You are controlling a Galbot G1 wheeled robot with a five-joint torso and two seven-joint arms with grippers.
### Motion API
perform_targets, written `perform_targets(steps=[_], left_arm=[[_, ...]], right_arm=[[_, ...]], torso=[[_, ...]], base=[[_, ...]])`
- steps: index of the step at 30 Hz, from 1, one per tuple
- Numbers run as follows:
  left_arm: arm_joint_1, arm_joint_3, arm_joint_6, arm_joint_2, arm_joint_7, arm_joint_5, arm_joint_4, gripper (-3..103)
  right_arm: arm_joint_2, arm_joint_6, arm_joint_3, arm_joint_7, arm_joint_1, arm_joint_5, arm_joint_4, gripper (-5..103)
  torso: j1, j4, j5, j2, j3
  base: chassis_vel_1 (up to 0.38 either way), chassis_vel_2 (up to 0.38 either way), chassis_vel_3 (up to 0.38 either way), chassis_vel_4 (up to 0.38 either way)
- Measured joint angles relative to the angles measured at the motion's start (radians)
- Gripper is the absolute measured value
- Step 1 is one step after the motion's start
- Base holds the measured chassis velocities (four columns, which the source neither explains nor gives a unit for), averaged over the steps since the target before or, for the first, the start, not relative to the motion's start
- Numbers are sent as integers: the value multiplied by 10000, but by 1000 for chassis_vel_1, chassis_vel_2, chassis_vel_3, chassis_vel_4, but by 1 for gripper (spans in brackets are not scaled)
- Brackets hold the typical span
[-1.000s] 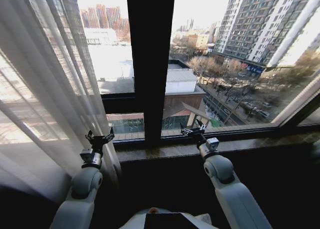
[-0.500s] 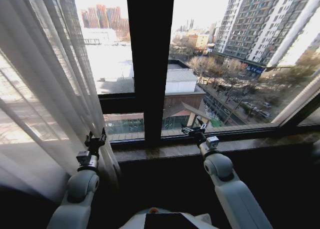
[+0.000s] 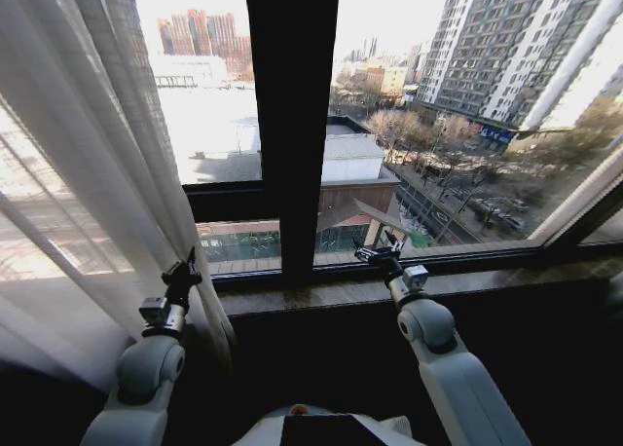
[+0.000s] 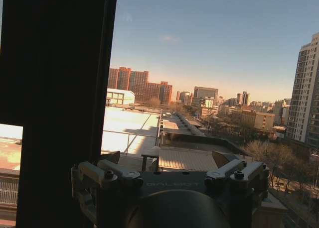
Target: Open the curtains by pulling them apart, changing their state from closed to fully open.
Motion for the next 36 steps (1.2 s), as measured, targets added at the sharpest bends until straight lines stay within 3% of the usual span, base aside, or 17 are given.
perform_targets(steps=[23, 36], left_arm=[[235, -61, -62, -278, 1, -4, -104, 0], [304, -99, -61, -340, 28, -11, -144, 0]], right_arm=[[-59, -179, -117, 63, -135, -82, 523, 100], [52, -119, -505, -90, -279, -928, 659, 100]], torso=[[0, 0, 1, 0, 0], [0, 0, 0, 0, 0]], base=[[0, 0, 0, 0], [0, 0, 0, 0]])
